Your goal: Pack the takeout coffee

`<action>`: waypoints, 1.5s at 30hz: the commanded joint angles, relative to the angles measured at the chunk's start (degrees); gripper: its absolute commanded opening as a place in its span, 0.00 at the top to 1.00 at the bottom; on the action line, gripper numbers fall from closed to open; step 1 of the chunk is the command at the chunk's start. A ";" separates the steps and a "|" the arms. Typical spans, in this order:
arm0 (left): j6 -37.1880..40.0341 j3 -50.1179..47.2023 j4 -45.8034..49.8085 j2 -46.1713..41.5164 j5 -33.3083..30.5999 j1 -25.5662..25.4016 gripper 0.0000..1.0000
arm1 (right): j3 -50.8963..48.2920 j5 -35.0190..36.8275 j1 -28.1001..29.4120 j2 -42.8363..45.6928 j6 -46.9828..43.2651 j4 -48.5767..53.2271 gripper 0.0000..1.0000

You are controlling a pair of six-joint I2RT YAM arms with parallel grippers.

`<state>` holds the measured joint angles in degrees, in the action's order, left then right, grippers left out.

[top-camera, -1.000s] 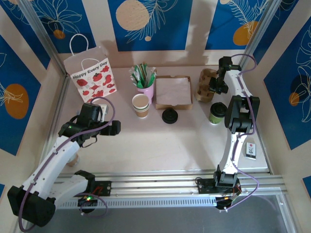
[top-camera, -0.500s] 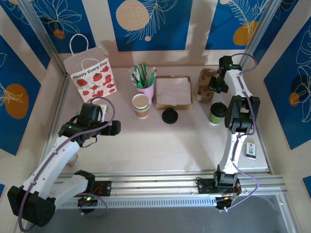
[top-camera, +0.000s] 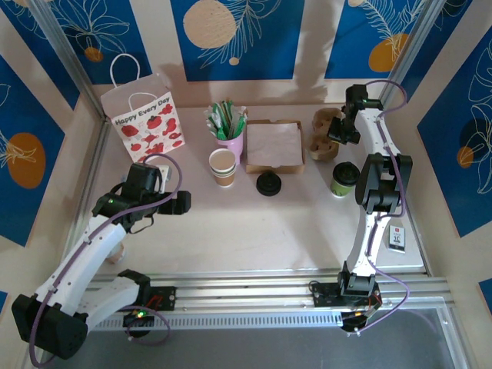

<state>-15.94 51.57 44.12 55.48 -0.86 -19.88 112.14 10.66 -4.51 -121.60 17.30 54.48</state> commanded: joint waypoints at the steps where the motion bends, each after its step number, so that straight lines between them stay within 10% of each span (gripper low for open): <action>1: 1.27 -0.49 -0.18 0.10 0.86 0.63 0.00 | 1.86 -2.61 -0.12 3.08 1.45 0.81 1.00; 45: 1.59 -0.02 0.17 1.18 0.09 0.63 0.00 | -8.51 -40.59 -11.92 9.40 19.63 -18.20 1.00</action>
<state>-15.92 51.57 44.14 57.19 -0.89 -19.88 101.56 -25.65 -16.93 -116.01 35.77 37.10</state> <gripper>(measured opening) 0.999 0.046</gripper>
